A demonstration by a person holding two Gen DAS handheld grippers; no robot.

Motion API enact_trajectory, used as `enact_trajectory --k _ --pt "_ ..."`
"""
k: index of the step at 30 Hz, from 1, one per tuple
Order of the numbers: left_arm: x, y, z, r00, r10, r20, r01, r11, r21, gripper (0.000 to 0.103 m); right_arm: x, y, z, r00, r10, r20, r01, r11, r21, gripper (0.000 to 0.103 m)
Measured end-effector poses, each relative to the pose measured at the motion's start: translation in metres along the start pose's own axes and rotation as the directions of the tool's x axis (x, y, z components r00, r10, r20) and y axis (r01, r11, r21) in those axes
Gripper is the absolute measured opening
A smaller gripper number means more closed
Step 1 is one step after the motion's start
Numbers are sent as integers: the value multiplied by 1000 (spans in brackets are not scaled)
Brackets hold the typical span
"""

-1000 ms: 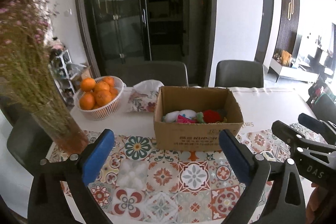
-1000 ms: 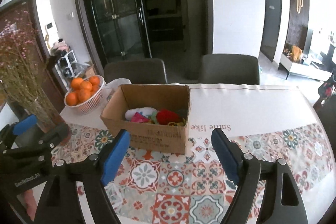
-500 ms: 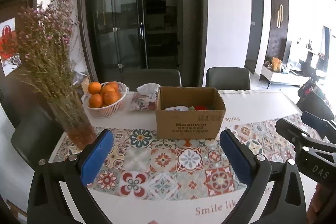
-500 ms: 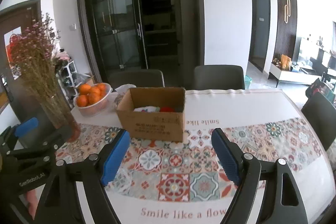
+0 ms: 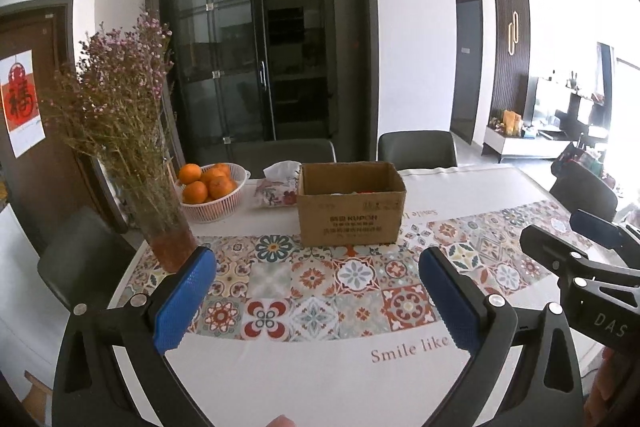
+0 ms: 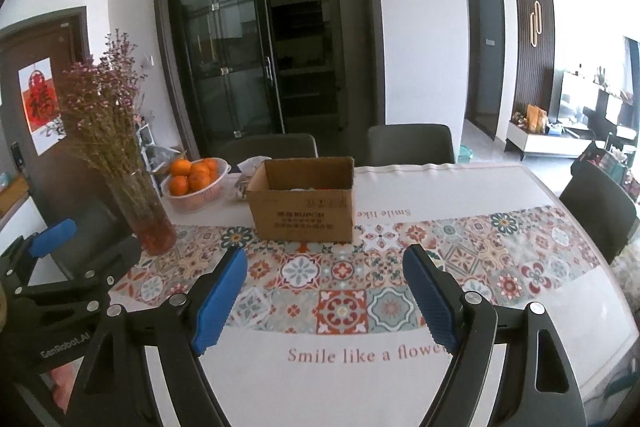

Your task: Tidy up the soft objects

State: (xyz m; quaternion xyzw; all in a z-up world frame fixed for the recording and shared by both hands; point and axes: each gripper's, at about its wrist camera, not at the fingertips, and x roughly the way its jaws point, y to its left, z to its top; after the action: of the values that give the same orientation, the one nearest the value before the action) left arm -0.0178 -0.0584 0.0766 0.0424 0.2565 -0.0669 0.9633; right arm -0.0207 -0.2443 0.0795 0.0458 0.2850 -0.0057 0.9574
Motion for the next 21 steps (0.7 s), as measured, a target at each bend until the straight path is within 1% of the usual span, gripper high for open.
enact_trajectory --k 2,11,15,21 --pt "-11 0 -6 1000 -1 8 1 1000 4 103 -11 2 -7 1000 -1 6 1 1000 -6 85" --pt "-37 -1 -31 1000 -20 6 20 1000 2 103 -46 7 -34 1000 -17 24 17 1000 -13 85" --pt "-43 -1 -38 999 -34 2 34 999 10 103 -53 8 -45 999 -21 27 21 1000 -15 85" --pt "-49 1 -45 1000 -31 4 30 999 19 103 -59 13 -54 1000 -15 22 15 1000 -17 85"
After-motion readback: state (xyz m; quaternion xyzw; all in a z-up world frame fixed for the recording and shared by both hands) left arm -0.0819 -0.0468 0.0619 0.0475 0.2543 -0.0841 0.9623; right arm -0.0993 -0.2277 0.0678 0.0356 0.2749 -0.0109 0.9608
